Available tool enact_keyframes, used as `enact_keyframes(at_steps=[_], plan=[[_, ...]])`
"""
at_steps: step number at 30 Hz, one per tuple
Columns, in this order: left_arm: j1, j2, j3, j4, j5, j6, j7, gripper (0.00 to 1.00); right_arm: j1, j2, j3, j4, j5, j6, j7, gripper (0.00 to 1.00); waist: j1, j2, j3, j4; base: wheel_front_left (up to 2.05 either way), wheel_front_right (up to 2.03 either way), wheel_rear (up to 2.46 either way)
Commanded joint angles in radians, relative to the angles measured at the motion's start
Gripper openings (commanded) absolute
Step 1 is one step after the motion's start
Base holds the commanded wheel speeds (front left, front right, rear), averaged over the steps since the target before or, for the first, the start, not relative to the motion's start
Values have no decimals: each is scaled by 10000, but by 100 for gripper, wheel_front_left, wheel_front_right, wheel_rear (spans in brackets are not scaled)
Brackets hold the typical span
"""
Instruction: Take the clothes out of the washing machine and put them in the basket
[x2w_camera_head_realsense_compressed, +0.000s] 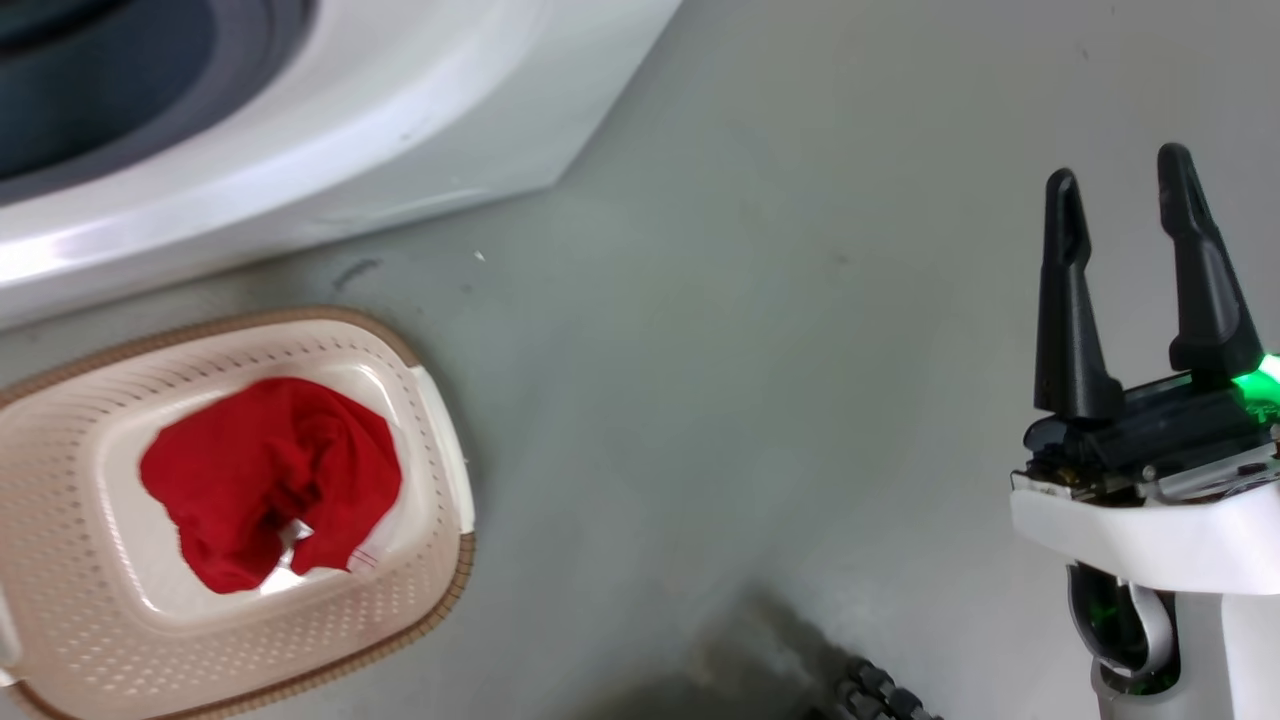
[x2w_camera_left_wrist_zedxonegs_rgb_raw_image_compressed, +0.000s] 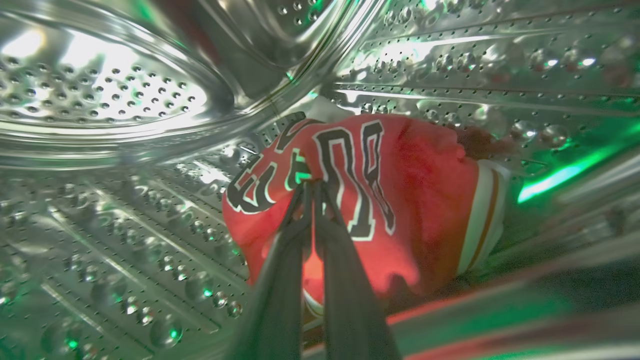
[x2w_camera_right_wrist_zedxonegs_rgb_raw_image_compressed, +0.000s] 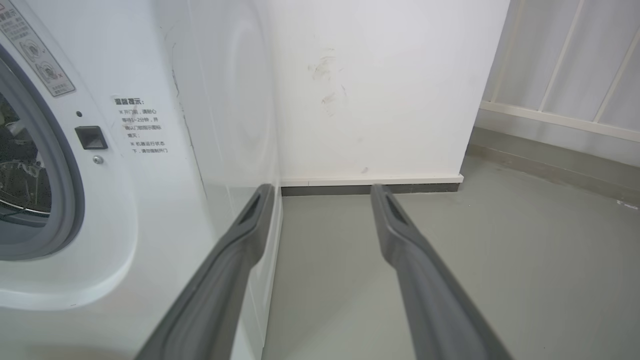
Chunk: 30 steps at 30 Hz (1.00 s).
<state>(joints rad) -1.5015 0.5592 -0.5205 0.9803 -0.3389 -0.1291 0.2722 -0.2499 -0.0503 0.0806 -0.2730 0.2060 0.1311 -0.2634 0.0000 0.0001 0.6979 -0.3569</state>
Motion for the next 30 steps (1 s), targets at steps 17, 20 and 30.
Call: enact_keyframes(at_steps=[17, 20, 30], plan=[[4569, -1073, 217, -299, -1018, 554, -4329, 0, 1192, 0, -108, 517, -903, -7, -20, 100, 0, -1, -3198, 1198, 0, 0, 0], [5052, -1200, 243, -426, -1120, 661, -4673, 0, 1378, 0, -92, 561, -1023, -7, -20, 100, 0, -1, -3506, 1320, 0, 0, 0], [7430, -1492, 451, -2197, -1144, 1519, -5367, 0, 2271, 0, -199, 897, -1328, -7, -22, 100, 0, -1, -4925, 1851, 0, 0, 0]])
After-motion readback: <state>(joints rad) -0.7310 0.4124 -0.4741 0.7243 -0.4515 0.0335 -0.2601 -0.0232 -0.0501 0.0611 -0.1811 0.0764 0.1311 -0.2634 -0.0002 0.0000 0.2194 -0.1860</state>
